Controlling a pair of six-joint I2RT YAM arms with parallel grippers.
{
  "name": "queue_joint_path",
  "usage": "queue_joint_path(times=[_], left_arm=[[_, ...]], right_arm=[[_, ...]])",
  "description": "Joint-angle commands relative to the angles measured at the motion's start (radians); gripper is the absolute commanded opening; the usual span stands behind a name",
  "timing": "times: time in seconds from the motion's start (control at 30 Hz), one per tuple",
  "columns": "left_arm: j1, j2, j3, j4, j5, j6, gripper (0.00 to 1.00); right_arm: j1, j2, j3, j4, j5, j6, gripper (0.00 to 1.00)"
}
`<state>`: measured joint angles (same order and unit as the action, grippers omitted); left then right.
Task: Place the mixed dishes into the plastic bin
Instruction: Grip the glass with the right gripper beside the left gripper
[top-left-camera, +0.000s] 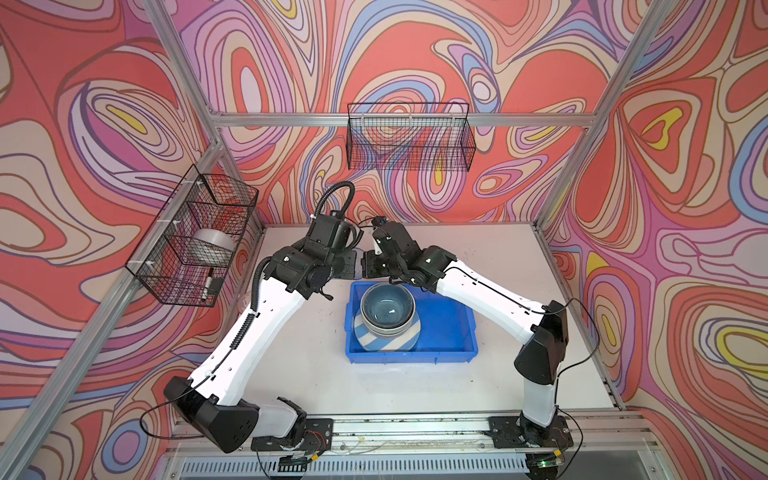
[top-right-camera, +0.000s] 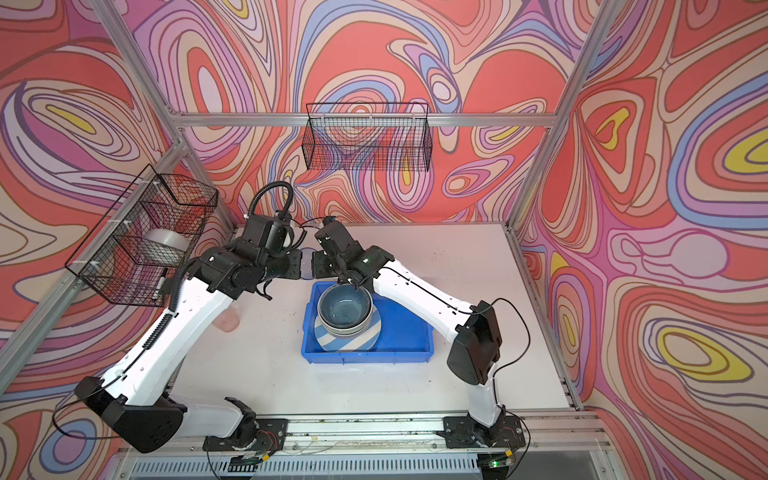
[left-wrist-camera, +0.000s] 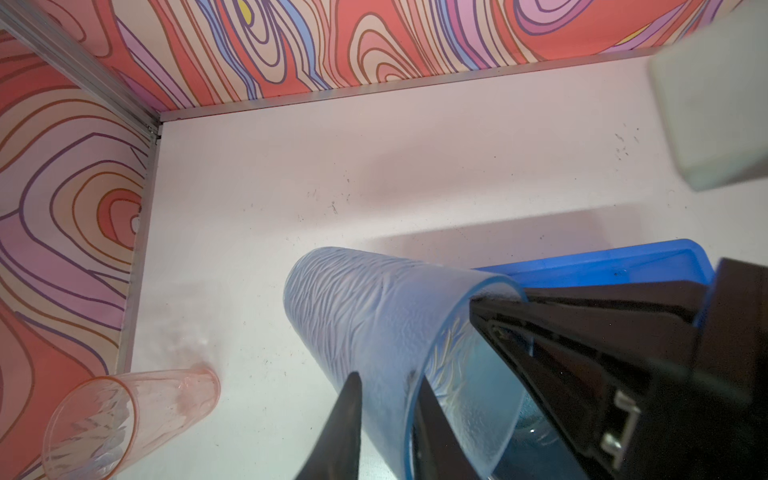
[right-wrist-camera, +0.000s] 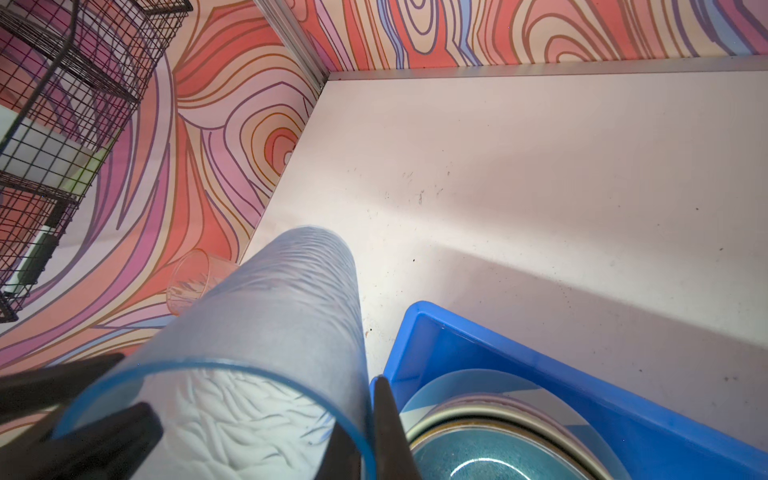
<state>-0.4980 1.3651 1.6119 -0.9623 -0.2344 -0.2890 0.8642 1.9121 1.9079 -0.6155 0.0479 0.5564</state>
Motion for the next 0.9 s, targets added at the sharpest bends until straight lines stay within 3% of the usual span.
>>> queue_joint_path(times=[0.0, 0.23, 0.5, 0.7, 0.87], left_arm=[[0.003, -0.054, 0.009, -0.035, 0.083, -0.011, 0.28], [0.004, -0.09, 0.022, -0.06, 0.267, -0.044, 0.32], [0.005, -0.158, -0.002, -0.114, 0.339, -0.062, 0.32], [0.004, -0.242, -0.074, -0.135, 0.292, -0.082, 0.35], [0.005, -0.272, -0.133, -0.197, 0.184, -0.093, 0.36]], right_arm=[[-0.006, -0.083, -0.023, 0.035, 0.017, -0.019, 0.0], [-0.007, -0.128, -0.054, 0.023, 0.043, -0.04, 0.0], [-0.042, -0.18, -0.071, -0.042, 0.079, -0.056, 0.0], [-0.096, -0.269, -0.118, -0.125, 0.117, -0.078, 0.0], [-0.139, -0.361, -0.154, -0.278, 0.202, -0.103, 0.0]])
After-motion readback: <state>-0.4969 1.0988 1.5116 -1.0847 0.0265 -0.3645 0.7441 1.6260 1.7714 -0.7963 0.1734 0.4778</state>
